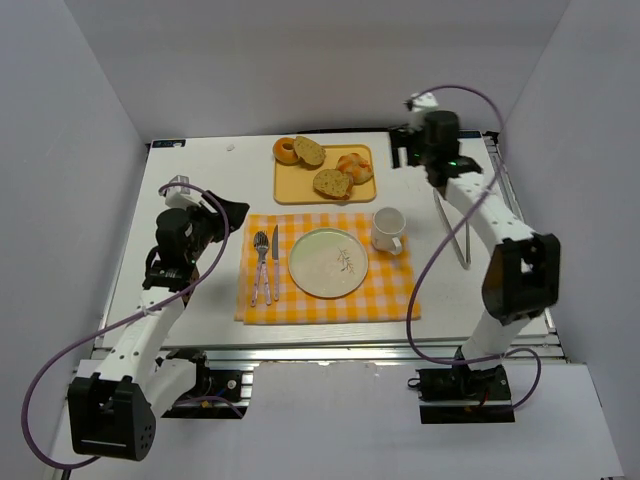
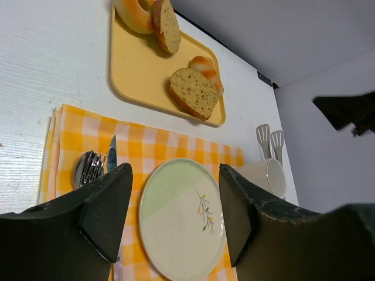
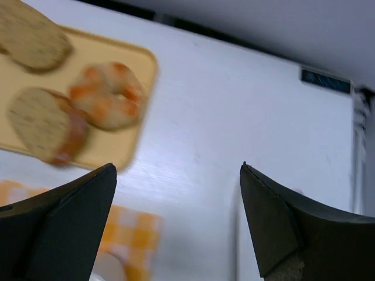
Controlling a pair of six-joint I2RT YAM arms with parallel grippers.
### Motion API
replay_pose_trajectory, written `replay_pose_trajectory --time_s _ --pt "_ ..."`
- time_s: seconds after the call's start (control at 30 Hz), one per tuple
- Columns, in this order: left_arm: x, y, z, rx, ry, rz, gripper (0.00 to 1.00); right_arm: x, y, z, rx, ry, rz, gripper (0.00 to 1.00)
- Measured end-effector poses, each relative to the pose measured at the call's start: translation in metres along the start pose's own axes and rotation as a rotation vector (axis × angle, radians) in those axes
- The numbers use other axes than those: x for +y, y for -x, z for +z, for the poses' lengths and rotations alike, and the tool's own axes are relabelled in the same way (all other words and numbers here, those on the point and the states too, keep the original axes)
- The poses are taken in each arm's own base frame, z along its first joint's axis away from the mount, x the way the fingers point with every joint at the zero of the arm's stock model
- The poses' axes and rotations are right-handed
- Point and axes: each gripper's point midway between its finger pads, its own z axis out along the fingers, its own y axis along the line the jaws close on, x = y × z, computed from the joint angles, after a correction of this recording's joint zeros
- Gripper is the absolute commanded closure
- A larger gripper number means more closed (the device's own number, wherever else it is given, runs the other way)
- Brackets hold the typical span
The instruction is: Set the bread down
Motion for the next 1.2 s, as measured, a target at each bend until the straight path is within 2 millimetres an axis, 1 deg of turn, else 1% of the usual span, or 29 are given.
replay_pose_trajectory --time_s 0.03,0.07,0.1,0.13,0.17,0.2,0.23,0.27,0.3,0.33,0.37,0.4,0.43,0.47,0.57,0.63,0.73,0.87,0.9,1.1,1.17,1.2 --pt "0.001 -0.001 0.001 0.003 0.001 -0.001 0.30 -0.030 -0.016 -0.012 0.023 -0.035 0.027 0.11" --pt "0.001 -0.001 0.002 0.006 0.001 -0.001 0.30 -0.046 -0.028 -0.020 0.047 -0.055 0.043 0.11" --pt "0.001 -0.002 0.002 0.007 0.001 -0.001 0.30 -0.071 -0.043 -0.030 0.065 -0.073 0.060 0.19" --pt "0.001 -0.002 0.003 0.008 -0.002 -0.002 0.30 -0.081 -0.054 -0.035 0.073 -0.056 0.062 0.27" --pt "0.001 -0.002 0.005 0.009 -0.004 -0.002 0.30 -0.095 -0.073 -0.048 0.095 -0.033 0.053 0.39" --pt "0.002 -0.003 0.006 0.012 -0.004 -0.002 0.30 -0.105 -0.091 -0.059 0.121 -0.010 0.050 0.67" --pt "0.002 -0.004 0.007 0.016 -0.004 -0.003 0.30 -0.117 -0.108 -0.071 0.148 -0.005 0.053 0.83" --pt "0.003 -0.005 0.008 0.019 -0.005 -0.005 0.30 -0.128 -0.125 -0.082 0.173 0.000 0.064 0.90" --pt "0.003 -0.005 0.010 0.020 -0.008 -0.006 0.30 -0.134 -0.140 -0.089 0.198 0.004 0.076 0.88" --pt "0.003 -0.006 0.011 0.022 -0.009 -0.007 0.30 -0.137 -0.151 -0.094 0.218 0.015 0.085 0.81" --pt "0.003 -0.006 0.012 0.025 -0.012 -0.009 0.30 -0.138 -0.162 -0.097 0.234 0.025 0.092 0.69" --pt "0.002 -0.007 0.013 0.025 -0.017 -0.010 0.30 -0.135 -0.174 -0.100 0.255 0.045 0.099 0.20" --pt "0.003 -0.007 0.014 0.028 -0.015 -0.011 0.30 -0.130 -0.186 -0.103 0.279 0.067 0.101 0.19" --pt "0.003 -0.008 0.015 0.030 -0.017 -0.012 0.30 -0.123 -0.198 -0.104 0.303 0.089 0.111 0.11" --pt "0.004 -0.010 0.017 0.036 -0.017 -0.016 0.30 -0.107 -0.226 -0.105 0.366 0.153 0.137 0.10" --pt "0.004 -0.011 0.017 0.040 -0.016 -0.017 0.30 -0.100 -0.238 -0.102 0.395 0.178 0.161 0.11" --pt "0.005 -0.011 0.018 0.044 -0.016 -0.020 0.30 -0.097 -0.256 -0.095 0.448 0.174 0.201 0.11" --pt "0.004 -0.011 0.018 0.043 -0.017 -0.024 0.30 -0.095 -0.287 -0.085 0.540 0.149 0.252 0.11" --pt "0.004 -0.011 0.018 0.042 -0.018 -0.024 0.30 -0.095 -0.289 -0.083 0.547 0.138 0.250 0.11" --pt "0.002 -0.008 0.018 0.032 -0.027 -0.029 0.30 -0.096 -0.283 -0.062 0.535 0.087 0.206 0.15" --pt "0.001 -0.008 0.018 0.031 -0.028 -0.029 0.30 -0.097 -0.282 -0.055 0.527 0.068 0.185 0.18" --pt "0.001 -0.008 0.018 0.030 -0.028 -0.028 0.30 -0.099 -0.281 -0.052 0.524 0.055 0.176 0.21"
